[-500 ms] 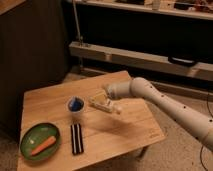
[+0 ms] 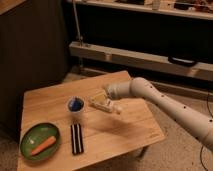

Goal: Stand the bottle upright

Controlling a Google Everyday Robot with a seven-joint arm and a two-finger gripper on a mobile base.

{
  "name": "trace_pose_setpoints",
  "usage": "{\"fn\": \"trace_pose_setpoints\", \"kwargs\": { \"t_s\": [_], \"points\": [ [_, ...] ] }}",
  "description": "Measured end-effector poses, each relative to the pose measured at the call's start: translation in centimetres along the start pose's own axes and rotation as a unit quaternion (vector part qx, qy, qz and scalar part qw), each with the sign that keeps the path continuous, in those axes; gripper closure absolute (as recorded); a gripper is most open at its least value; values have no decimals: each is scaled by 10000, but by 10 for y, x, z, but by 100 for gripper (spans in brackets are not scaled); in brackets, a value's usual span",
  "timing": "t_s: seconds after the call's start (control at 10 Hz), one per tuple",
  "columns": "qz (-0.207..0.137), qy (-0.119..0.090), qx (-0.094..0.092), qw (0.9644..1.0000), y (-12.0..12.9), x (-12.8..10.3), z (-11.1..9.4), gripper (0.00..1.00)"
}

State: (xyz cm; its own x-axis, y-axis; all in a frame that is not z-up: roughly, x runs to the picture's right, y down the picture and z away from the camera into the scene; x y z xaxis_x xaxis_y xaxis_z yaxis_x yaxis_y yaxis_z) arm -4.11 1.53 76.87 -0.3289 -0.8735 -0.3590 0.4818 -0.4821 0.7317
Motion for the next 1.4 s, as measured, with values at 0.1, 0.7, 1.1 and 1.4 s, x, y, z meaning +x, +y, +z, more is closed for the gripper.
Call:
{"fn": "trace_pose_setpoints", "kwargs": {
  "t_s": [0.1, 0.7, 1.1, 1.4],
  "points": [
    [1, 0, 0, 10000, 0, 0, 0, 20],
    [1, 0, -1, 10000, 0, 0, 0, 20],
    [2, 0, -1, 10000, 0, 0, 0, 20],
    [-58, -37, -43, 10000, 3, 0, -1, 20]
  ]
}}
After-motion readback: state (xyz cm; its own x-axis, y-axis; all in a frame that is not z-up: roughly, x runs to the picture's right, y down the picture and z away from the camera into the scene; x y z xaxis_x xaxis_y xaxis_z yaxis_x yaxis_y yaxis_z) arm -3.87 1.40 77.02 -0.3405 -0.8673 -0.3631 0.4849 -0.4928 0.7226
